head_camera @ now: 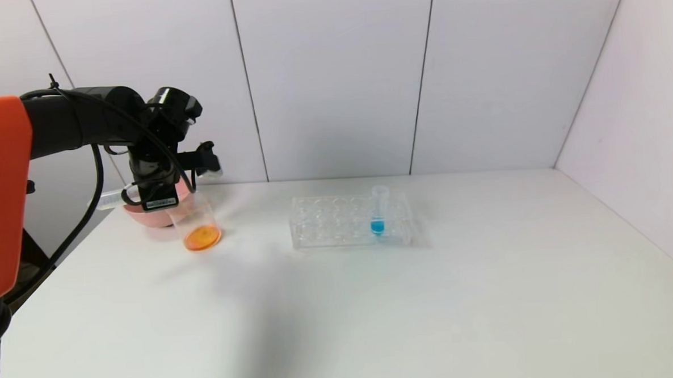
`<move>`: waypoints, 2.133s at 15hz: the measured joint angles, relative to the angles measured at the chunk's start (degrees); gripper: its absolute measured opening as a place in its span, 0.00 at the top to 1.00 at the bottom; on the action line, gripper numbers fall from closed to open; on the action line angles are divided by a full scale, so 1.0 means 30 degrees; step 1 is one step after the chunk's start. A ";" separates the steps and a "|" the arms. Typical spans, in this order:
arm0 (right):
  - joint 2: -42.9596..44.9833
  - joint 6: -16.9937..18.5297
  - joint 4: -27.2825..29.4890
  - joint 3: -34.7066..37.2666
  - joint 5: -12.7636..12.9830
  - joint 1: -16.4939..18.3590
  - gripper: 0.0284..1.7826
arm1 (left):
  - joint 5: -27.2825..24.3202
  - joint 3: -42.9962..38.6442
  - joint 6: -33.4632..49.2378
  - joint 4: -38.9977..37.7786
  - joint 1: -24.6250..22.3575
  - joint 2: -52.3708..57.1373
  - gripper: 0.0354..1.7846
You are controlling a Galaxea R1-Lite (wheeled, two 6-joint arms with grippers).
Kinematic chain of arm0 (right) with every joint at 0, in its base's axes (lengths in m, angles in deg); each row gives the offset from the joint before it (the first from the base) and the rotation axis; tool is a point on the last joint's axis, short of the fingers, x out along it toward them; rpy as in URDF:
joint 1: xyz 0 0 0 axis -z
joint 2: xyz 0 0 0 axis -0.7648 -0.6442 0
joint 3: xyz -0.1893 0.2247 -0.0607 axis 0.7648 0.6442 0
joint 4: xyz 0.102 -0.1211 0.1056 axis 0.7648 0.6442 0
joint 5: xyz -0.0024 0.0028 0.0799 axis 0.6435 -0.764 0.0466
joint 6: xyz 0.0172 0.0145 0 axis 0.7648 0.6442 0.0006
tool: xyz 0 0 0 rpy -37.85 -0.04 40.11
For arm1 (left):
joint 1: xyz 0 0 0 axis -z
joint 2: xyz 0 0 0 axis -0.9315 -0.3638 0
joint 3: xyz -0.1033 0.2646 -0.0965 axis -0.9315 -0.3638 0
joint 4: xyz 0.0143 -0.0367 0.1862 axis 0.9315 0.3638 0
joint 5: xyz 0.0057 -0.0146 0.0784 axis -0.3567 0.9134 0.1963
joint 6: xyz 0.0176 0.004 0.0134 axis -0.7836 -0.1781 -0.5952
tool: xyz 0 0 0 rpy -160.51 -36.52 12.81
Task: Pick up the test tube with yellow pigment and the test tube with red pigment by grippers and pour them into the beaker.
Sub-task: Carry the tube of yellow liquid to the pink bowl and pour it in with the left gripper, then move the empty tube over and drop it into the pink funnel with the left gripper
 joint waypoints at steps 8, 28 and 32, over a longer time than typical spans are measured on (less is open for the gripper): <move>0.0000 0.0000 0.0008 0.0000 0.0000 0.0000 0.04 | -0.0971 -0.0020 0.0297 -0.0219 0.0089 0.0167 0.75; 0.0000 0.0000 0.0008 0.0000 0.0000 0.0000 0.04 | -0.7912 -1.6392 1.7961 -2.5328 -0.4409 0.7156 0.75; 0.0000 0.0000 0.0000 0.0000 0.0008 0.0000 0.04 | -0.6924 -1.7107 2.1053 -2.7880 -0.4681 0.6550 0.75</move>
